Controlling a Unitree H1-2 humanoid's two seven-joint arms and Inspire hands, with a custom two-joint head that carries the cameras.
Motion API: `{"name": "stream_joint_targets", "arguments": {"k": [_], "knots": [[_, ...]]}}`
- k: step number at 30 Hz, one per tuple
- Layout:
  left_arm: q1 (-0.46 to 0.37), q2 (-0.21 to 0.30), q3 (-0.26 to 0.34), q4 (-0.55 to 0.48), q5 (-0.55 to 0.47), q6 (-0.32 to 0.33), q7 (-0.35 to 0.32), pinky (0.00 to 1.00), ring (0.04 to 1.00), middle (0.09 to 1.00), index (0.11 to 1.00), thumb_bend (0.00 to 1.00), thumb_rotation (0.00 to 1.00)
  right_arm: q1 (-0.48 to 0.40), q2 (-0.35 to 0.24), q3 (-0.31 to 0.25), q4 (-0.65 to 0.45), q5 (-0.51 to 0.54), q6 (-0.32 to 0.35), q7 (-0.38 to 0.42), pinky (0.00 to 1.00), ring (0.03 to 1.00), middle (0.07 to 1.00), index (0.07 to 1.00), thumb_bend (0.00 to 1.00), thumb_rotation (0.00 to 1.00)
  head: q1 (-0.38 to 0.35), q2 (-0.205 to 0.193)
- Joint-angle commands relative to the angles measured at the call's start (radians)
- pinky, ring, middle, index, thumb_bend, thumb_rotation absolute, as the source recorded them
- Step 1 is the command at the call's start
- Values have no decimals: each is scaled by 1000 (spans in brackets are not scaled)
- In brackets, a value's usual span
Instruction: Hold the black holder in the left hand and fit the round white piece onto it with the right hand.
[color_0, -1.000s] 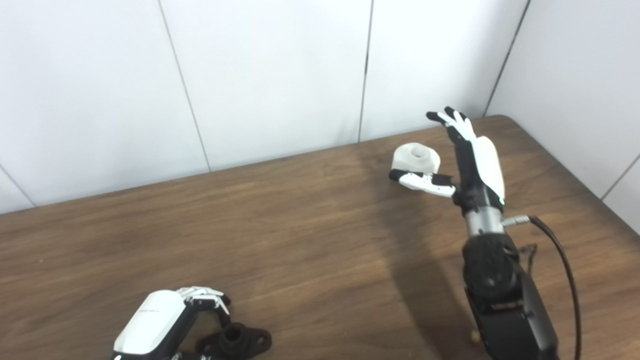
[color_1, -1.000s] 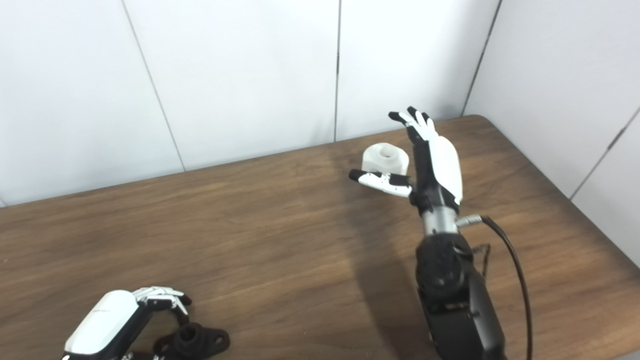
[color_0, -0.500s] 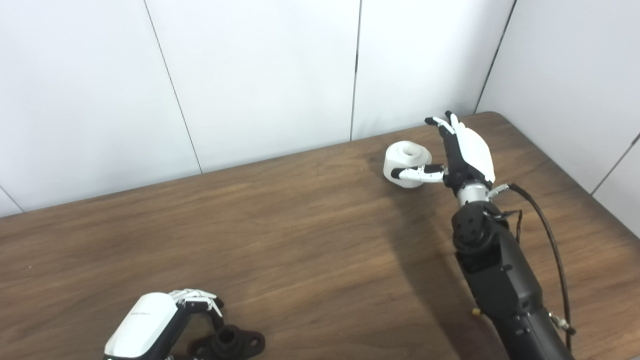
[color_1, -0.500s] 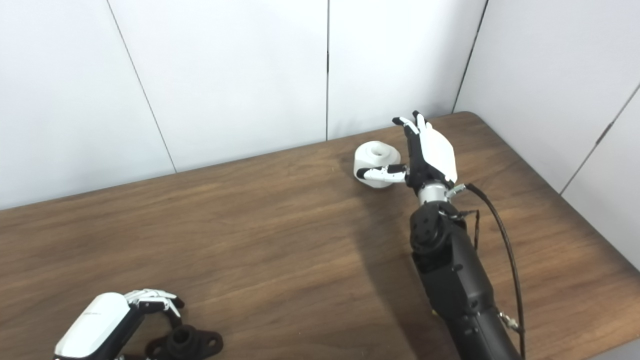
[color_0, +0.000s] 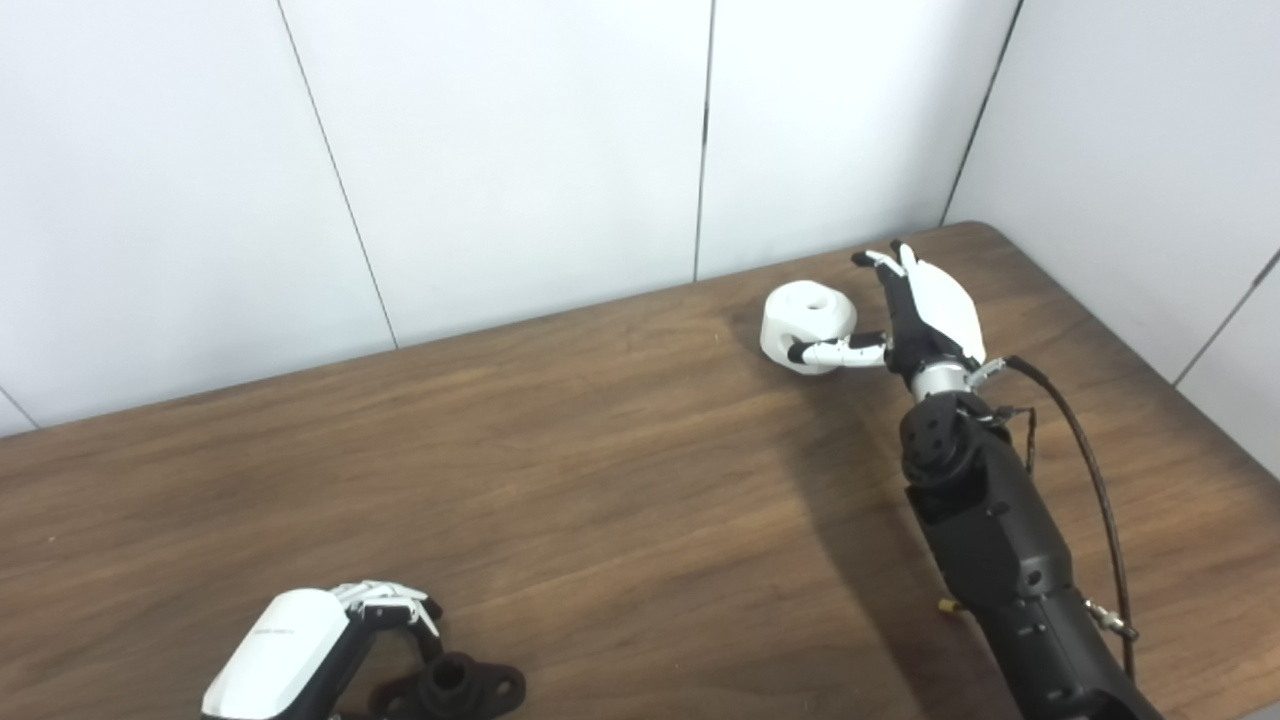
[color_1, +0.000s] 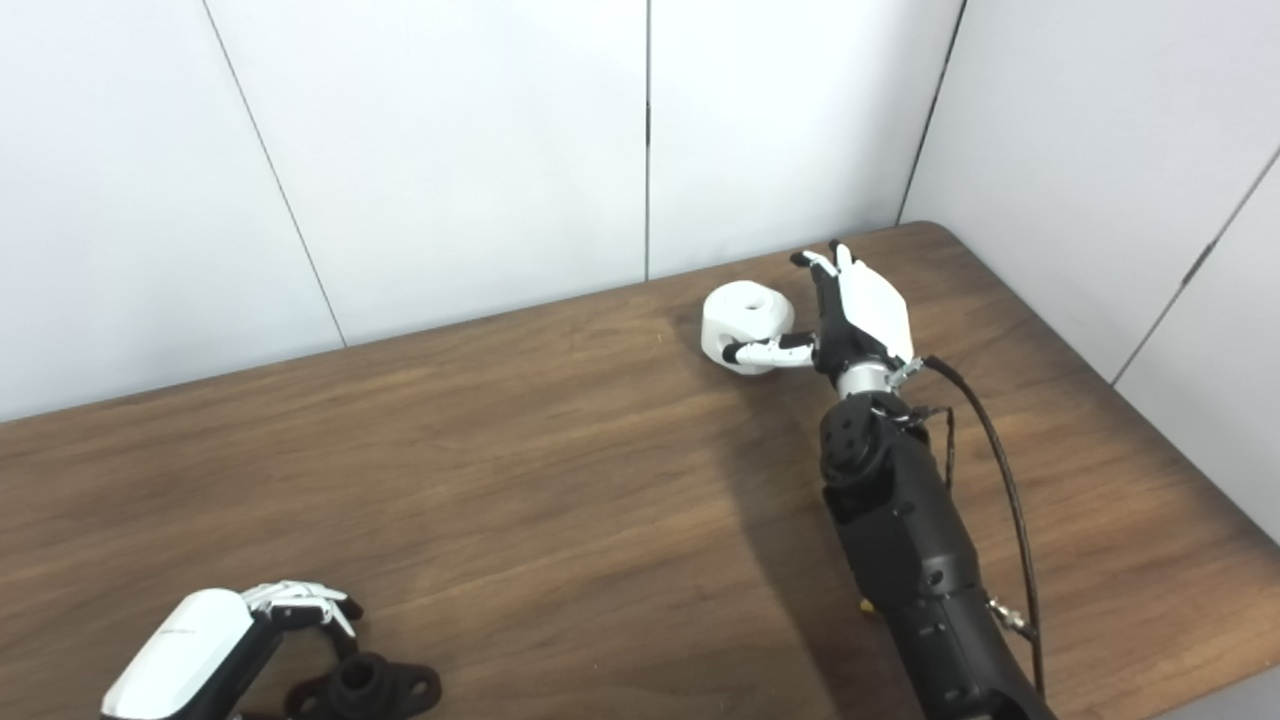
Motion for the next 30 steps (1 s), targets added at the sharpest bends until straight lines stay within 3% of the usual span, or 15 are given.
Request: {"name": "stream_joint_targets", "arguments": {"k": [1, 11, 30], "knots": [[-7, 15, 8, -16, 11, 6, -3, 761, 762, 714, 482, 520, 42, -46, -25, -5, -19, -8, 0, -19, 1000, 1000, 1000, 812, 959, 352, -1, 1], [-6, 15, 6, -11, 11, -4, 2, 757, 759, 711, 482, 520, 43, -43, -26, 5, -3, -9, 0, -32, 1000, 1000, 998, 743, 917, 337, 5, 1], [-1, 15, -7, 6, 1, -28, 3, 763, 765, 712, 482, 520, 43, -34, -39, 22, 18, 46, -14, -82, 1000, 1000, 969, 727, 871, 370, 10, 0]]}}
